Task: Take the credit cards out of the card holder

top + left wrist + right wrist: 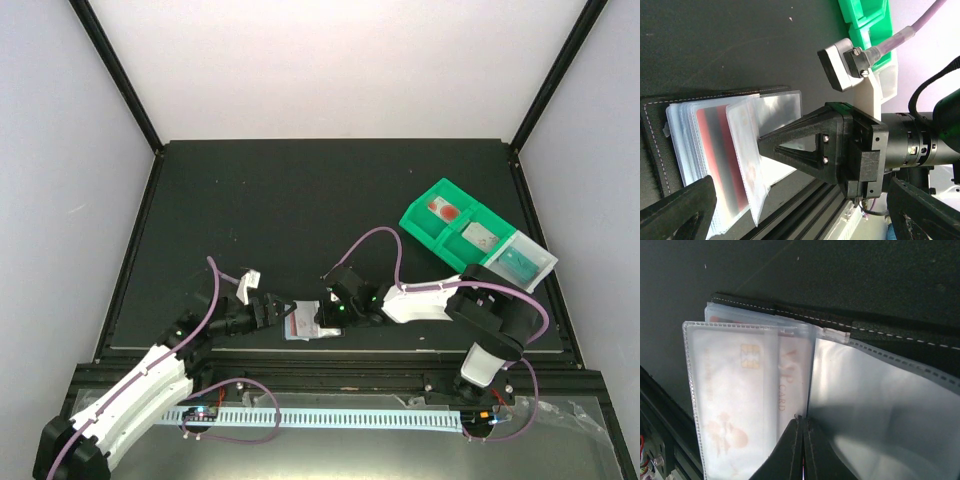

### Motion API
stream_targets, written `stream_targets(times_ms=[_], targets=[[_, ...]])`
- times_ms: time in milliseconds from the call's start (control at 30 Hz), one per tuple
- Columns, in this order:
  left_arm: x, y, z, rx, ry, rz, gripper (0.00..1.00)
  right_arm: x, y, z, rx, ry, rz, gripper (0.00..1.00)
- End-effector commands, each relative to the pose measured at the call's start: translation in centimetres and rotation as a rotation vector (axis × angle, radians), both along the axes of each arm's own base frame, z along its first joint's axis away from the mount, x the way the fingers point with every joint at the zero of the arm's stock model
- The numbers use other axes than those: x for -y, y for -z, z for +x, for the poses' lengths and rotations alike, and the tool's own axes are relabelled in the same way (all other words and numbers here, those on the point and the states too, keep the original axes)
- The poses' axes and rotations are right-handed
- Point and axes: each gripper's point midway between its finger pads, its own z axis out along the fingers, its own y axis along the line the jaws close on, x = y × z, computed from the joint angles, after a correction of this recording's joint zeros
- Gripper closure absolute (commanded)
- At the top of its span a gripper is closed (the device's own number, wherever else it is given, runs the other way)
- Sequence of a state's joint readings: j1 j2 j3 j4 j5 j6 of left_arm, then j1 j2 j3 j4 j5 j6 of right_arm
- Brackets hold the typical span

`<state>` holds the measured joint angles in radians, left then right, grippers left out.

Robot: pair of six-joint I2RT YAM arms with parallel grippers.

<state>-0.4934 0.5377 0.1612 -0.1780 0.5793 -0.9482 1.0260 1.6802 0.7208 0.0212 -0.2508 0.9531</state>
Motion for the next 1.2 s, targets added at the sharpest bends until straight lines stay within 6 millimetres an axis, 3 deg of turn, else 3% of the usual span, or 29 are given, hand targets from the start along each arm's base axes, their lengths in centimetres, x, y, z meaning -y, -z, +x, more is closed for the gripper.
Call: stream_targets(times_ms=[0, 367, 1167], targets=[[0.8, -1.3, 0.4, 0.026, 0.006, -0.083, 0.05, 1.7, 2.0, -0.7, -0.024, 0.022, -0.071, 0.99], [1.4, -0.6, 1.2, 0.010, 0.003, -0.101, 0.07, 1.6, 2.1, -0.8, -0.029, 0.027, -0.054, 0.99], [2.5, 1.8, 2.1, -0.051, 0.023, -0.079, 0.28, 1.6, 2.0, -0.7, -0.024, 0.033, -0.036, 0.99]])
